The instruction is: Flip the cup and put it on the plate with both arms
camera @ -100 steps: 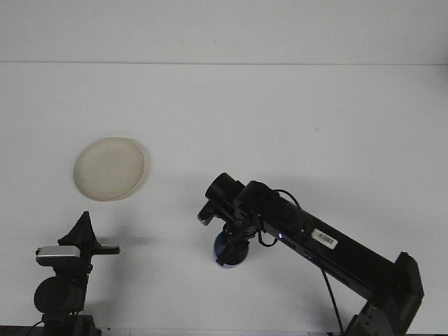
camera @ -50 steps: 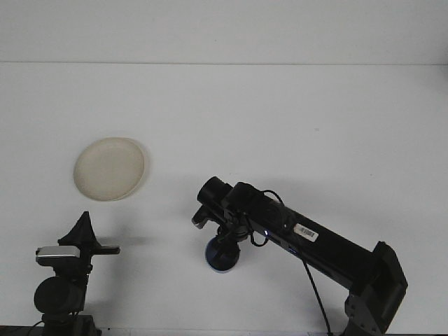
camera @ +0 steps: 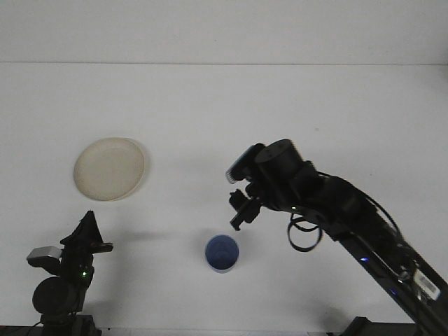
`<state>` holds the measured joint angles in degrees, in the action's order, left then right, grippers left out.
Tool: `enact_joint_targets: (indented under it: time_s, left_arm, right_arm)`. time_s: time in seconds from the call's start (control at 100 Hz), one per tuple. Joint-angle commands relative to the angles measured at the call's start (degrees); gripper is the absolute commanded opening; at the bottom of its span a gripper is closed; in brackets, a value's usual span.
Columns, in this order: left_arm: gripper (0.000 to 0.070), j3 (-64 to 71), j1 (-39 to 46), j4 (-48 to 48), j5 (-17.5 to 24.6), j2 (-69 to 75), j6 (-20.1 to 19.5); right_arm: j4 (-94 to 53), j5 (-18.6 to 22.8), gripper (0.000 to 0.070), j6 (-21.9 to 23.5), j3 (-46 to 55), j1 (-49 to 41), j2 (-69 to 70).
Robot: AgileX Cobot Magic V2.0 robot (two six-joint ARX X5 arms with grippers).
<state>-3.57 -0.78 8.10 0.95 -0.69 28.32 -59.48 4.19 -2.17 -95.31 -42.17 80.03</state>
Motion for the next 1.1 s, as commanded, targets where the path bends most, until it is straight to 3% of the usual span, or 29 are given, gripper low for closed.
enact_joint_targets:
  time_s: [0.0,0.21,0.41,0.59,0.64,0.74,0.81,0.86,1.09]
  left_arm:
    - [0.0012,-3.1,0.0,0.0,3.3,0.0,2.8]
    - [0.0013,-14.0,0.0,-10.9,8.0,-5.2,0.1]
    - [0.0013,-29.4,0.0,-18.6,13.0,-20.5,-10.5]
    - [0.0026,-46.7,-1.7,-32.7,16.0,-38.8,-20.8]
    - [0.0102,-51.0,-2.6,-36.7,16.6,-43.5,-23.2]
    - [0.0412,-58.8,-5.0,-43.0,17.0,-51.7,-25.2]
    - [0.0557,-63.2,-6.9,-46.2,17.1,-56.5,-25.3]
    - [0.0588,-66.0,-8.3,-48.4,17.1,-59.6,-25.8]
    - [0.0586,-74.8,-16.0,-58.1,17.2,-70.8,-28.2]
  right_arm:
    - [2.3,-1.3,0.0342,1.0,1.8,1.3,-3.6]
    - [19.2,-5.1,0.0341,1.0,23.4,8.2,-22.5]
    - [38.2,-6.2,0.0332,1.0,48.2,14.8,-41.3]
    - [43.3,-7.6,0.0332,2.1,61.6,19.2,-52.7]
    - [43.1,-7.7,0.0333,2.2,63.5,20.1,-54.8]
    - [42.1,-7.6,0.0333,2.2,65.5,21.8,-57.2]
    - [41.4,-7.6,0.0333,2.1,65.6,22.6,-57.6]
    - [41.4,-7.6,0.0333,2.1,65.6,23.0,-57.5]
    - [41.4,-7.4,0.0333,1.9,65.6,23.3,-57.5]
